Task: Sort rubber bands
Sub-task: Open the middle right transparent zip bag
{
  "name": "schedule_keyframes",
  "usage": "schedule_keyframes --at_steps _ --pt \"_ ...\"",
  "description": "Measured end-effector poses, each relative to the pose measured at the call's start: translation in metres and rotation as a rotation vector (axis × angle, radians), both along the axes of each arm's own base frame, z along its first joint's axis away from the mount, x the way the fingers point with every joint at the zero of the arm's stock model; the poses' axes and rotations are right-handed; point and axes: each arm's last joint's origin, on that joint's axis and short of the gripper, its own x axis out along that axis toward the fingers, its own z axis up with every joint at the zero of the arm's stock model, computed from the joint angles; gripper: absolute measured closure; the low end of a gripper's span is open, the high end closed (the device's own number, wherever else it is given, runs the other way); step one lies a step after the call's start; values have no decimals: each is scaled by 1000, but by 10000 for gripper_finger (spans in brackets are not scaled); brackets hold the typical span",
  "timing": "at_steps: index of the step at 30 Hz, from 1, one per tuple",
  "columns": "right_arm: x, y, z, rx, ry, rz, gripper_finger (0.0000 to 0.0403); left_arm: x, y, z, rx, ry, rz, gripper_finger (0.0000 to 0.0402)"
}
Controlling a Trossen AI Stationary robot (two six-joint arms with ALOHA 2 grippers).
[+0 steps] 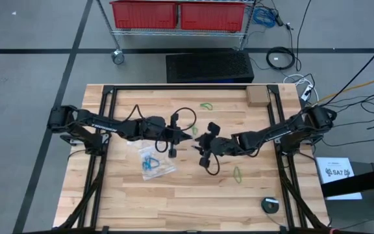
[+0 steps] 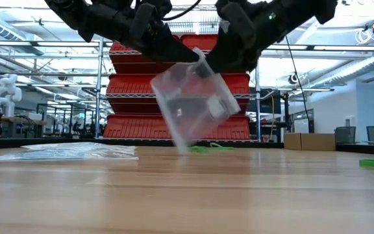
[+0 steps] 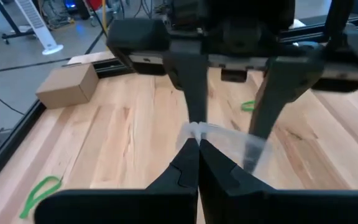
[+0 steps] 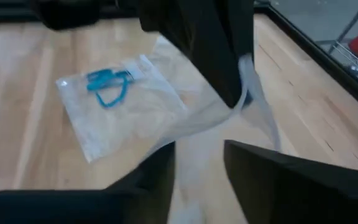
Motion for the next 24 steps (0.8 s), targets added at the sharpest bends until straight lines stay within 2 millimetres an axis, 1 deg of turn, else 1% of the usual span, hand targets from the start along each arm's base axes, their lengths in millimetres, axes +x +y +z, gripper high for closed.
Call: schedule_keyframes --at_steps 6,7,14,16,18,21,24 --pt "5 -5 -8 -4 8 -22 382 0 1 1 -20 -9 21 400" --pt "7 -7 -10 -5 10 -27 392 0 0 1 -21 -10 20 400" --pt "15 -24 -22 21 1 -101 401 1 -6 4 -20 -42 0 400" --pt "17 -29 -27 29 13 -119 395 1 -7 5 -20 -50 -2 400" --pt "19 -32 -30 33 14 -126 376 1 -7 5 -23 -49 -2 400" --pt "20 -32 -28 41 -7 -129 328 1 -7 4 -34 -45 7 400" --pt "21 -29 -23 57 -52 -105 270 1 -9 4 -38 -45 1 400"
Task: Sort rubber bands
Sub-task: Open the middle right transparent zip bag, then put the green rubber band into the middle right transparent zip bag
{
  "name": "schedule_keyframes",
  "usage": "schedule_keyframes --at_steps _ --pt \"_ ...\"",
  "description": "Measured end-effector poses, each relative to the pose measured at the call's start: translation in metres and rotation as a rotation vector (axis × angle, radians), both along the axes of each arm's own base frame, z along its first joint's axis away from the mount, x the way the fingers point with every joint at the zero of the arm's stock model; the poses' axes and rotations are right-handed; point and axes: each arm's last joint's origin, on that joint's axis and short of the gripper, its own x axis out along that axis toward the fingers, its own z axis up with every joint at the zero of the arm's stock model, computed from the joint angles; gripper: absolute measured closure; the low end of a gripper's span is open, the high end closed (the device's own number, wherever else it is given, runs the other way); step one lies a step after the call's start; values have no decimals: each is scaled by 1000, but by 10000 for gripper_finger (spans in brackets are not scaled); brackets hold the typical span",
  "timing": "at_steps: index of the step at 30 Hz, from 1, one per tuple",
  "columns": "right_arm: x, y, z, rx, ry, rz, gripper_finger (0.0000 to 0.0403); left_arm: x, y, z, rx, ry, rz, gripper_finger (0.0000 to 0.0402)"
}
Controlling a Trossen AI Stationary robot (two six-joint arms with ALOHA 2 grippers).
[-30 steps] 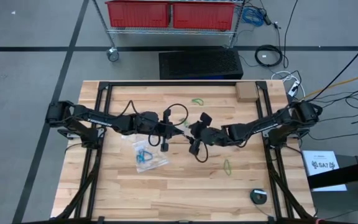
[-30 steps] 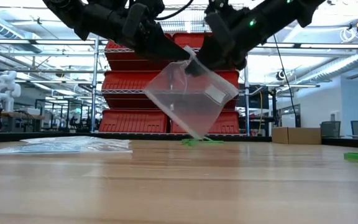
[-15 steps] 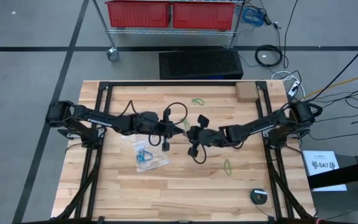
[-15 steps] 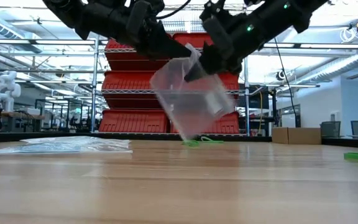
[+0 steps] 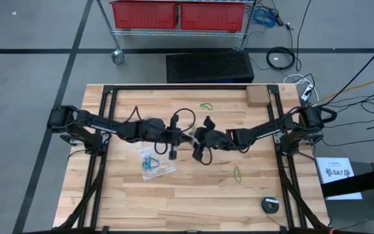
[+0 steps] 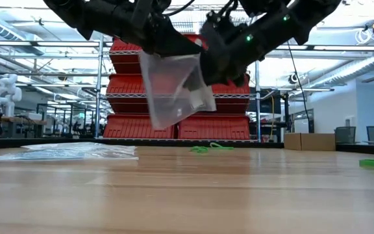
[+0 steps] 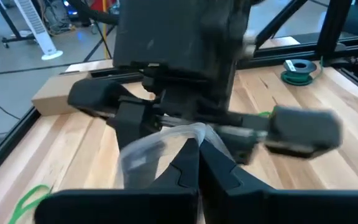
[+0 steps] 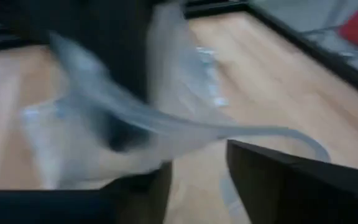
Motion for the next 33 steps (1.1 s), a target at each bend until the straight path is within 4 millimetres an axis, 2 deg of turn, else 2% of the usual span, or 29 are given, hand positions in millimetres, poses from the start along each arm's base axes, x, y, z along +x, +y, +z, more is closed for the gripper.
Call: schedule_keyframes --at_steps 4,9,20,24,29,33 --pt "1 11 2 77 -21 137 207 0 -5 -1 1 15 -17 400" --pt "-5 26 9 98 -14 199 171 -1 -6 -4 4 43 -13 400" --pt "-35 30 39 120 53 205 167 -3 2 -8 13 74 38 400" --pt "-47 28 50 144 70 188 167 -10 8 -21 -1 81 60 400" --pt "-72 26 64 206 127 144 167 -18 10 -35 -33 81 80 400" --pt "-95 35 63 342 245 87 167 -20 10 -35 -39 61 81 400"
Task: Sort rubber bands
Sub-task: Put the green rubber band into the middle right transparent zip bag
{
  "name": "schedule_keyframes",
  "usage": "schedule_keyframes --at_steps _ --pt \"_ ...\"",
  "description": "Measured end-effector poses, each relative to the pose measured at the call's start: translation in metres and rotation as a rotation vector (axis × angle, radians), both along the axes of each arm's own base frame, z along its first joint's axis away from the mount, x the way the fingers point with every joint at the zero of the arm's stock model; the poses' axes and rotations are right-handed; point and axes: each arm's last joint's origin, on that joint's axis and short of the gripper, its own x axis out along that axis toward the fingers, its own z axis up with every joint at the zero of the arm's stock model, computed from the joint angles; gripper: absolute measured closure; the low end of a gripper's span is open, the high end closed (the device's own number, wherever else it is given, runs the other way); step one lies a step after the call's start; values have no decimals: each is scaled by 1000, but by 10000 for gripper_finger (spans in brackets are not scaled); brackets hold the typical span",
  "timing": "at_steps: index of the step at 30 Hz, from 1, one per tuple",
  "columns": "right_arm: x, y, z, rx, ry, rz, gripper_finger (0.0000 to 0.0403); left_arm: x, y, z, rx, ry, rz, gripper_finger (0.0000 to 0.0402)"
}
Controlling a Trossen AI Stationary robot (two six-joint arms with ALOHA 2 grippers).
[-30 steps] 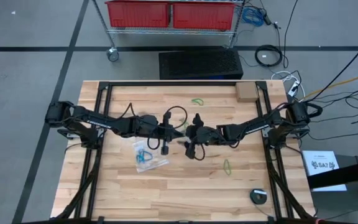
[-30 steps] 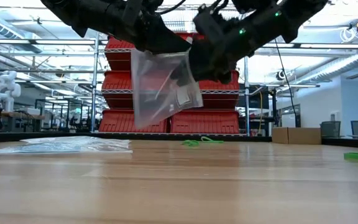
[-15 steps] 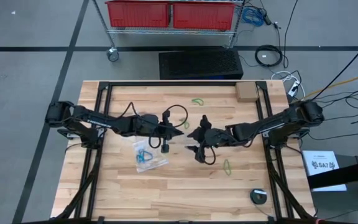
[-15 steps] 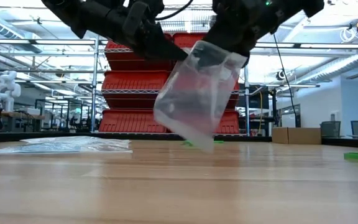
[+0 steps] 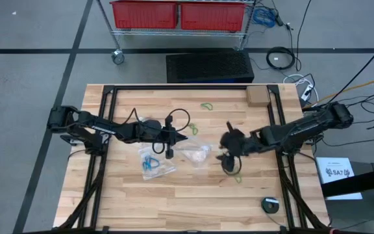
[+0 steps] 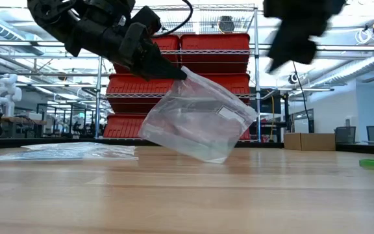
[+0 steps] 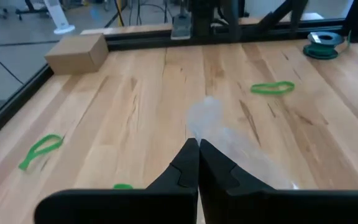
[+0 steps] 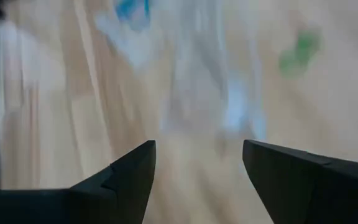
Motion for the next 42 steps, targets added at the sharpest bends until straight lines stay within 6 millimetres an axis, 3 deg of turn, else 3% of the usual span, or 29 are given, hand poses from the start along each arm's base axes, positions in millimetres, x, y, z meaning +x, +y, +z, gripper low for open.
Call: schedule_keyframes --at_steps 5,12,22,28,32,40,42 --pt "-18 30 -22 146 224 -105 167 0 0 2 2 -18 -1 400" --pt "-28 62 -64 201 502 -327 162 0 0 3 1 -27 -9 400" --pt "-24 75 -101 235 665 -490 111 0 -1 3 37 -24 -40 400" --pt "-13 79 -121 257 678 -486 112 0 -1 3 37 -24 -41 400" --pt "-12 77 -125 249 714 -500 156 0 -1 3 37 -22 -41 400" --pt "-14 76 -126 197 717 -463 372 0 0 3 37 -23 -38 400" --pt "-14 75 -125 183 708 -450 392 0 0 3 37 -23 -38 400"
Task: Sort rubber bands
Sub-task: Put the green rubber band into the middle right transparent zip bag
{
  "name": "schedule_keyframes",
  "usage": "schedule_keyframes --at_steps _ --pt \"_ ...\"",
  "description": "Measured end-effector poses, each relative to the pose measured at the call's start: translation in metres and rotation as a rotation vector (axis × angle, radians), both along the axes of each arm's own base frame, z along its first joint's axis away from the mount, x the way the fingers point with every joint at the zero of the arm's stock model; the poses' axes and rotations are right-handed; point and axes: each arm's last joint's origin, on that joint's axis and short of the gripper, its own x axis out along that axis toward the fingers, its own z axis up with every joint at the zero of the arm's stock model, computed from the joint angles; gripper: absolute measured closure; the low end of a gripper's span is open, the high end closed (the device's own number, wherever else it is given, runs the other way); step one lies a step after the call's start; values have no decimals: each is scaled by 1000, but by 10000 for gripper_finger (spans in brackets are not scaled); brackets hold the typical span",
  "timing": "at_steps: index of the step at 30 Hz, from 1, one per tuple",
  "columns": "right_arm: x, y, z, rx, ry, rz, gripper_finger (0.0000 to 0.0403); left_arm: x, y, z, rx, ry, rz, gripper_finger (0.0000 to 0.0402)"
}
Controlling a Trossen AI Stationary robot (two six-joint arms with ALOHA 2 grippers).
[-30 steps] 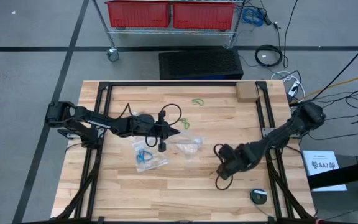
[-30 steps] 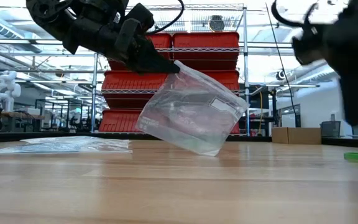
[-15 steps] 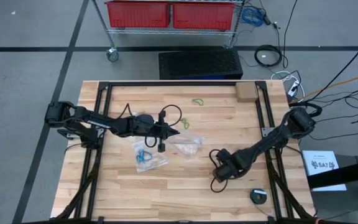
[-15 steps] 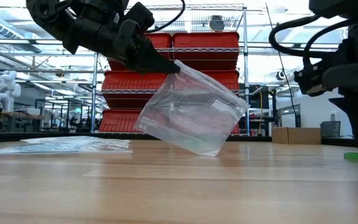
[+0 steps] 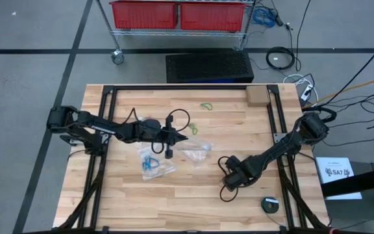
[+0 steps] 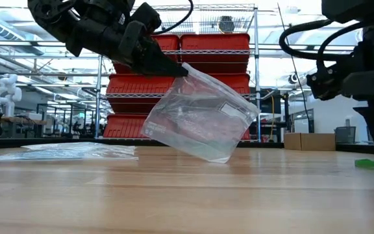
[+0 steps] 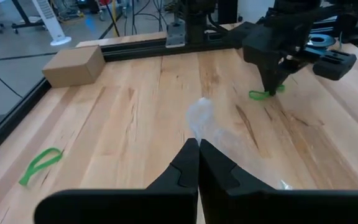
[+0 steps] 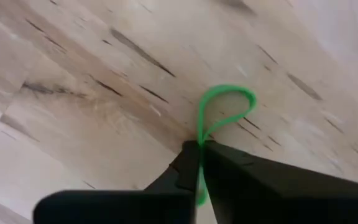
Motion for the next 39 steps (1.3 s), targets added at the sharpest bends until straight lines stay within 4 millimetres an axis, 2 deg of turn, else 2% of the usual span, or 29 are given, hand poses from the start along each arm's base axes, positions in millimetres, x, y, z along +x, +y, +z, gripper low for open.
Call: schedule_keyframes --at_steps 5,9,15,20,25,31,39 --pt "8 -2 15 -77 -87 87 395 0 0 0 0 0 0 400" --pt "24 -15 43 -205 -228 153 400 0 0 0 1 -2 -1 400" --pt "51 -39 82 -386 -322 296 401 0 -1 0 -3 5 -20 400" --pt "72 -56 105 -509 -368 417 402 0 -1 0 -2 5 -25 400" --pt "90 -70 112 -558 -440 529 402 0 -2 0 -11 4 -52 400" --pt "109 -76 104 -513 -506 657 403 0 -2 0 -14 4 -52 400" --pt "115 -87 96 -380 -535 607 398 0 -2 1 -14 -7 -51 400"
